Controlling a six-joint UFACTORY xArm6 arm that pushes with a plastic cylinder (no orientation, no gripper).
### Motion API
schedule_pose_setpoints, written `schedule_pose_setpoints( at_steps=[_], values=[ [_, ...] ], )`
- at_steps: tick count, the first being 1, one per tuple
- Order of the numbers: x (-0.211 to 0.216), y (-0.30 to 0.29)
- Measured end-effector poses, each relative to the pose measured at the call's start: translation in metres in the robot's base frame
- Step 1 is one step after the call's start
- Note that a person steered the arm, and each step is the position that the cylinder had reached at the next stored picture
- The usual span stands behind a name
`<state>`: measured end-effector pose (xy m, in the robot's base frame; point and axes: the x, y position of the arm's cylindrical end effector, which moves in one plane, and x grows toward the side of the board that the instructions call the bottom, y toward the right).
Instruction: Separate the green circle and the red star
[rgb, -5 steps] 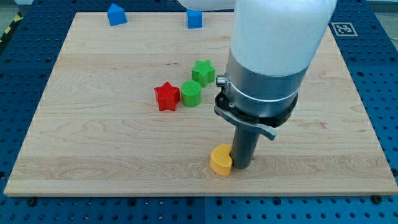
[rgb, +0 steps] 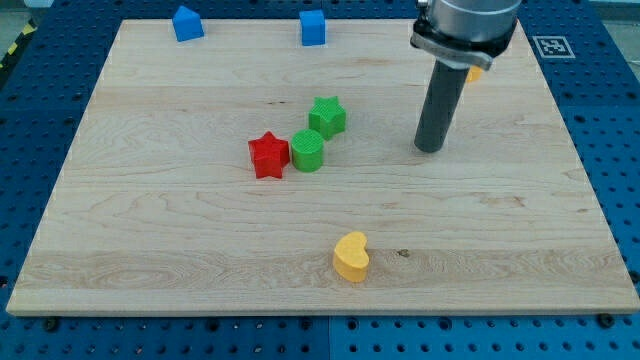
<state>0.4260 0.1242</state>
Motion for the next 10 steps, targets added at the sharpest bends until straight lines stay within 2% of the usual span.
schedule_pose_setpoints(
  at_steps=[3, 5, 6, 7, 8, 10],
  values=[
    [-0.007, -0.011],
    [-0.002, -0.098],
    [0.006, -0.085],
    [0.043, -0.075],
    [0.065, -0.101],
    [0.05, -0.16]
  ],
)
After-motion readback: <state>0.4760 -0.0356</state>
